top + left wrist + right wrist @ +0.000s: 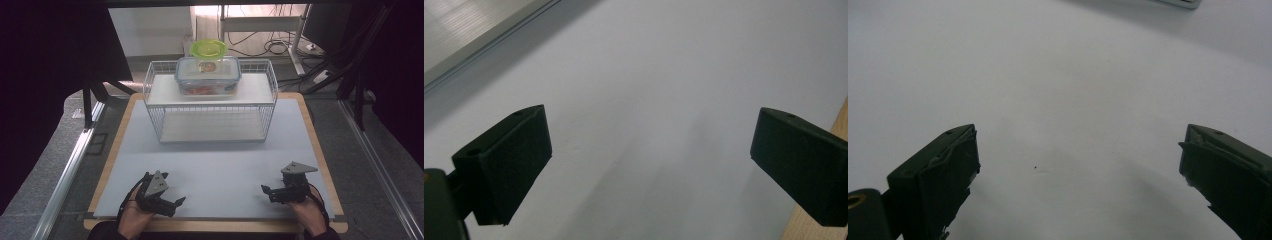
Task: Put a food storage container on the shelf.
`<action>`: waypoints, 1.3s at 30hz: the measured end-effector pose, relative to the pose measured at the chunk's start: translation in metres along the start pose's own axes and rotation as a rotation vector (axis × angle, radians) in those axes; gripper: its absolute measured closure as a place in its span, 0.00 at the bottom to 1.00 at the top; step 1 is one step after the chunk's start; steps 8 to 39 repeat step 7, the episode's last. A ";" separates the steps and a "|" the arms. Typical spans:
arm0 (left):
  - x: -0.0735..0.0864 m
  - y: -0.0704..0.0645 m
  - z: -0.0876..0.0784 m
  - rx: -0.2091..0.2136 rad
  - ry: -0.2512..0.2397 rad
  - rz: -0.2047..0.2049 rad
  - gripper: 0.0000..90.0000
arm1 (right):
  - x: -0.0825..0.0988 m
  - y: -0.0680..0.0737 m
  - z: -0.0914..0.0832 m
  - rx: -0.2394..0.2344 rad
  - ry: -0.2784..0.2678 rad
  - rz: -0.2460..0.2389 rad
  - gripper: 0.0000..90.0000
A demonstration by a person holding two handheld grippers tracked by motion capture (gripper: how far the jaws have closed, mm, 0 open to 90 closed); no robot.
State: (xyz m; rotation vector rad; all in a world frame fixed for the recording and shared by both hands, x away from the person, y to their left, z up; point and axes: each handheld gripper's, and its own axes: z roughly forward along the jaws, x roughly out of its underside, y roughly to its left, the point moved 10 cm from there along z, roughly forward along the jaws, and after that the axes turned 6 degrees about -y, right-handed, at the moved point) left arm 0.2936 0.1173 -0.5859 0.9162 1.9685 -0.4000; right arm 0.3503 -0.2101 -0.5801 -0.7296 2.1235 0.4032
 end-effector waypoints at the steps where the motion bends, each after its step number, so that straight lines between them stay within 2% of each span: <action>1: 0.000 0.000 0.000 0.000 0.001 0.000 0.03 | 0.000 0.000 0.000 0.000 0.003 0.001 0.03; 39: 0.000 0.000 0.000 -0.001 -0.001 -0.002 0.03 | 0.002 -0.001 0.002 0.003 0.011 0.005 0.03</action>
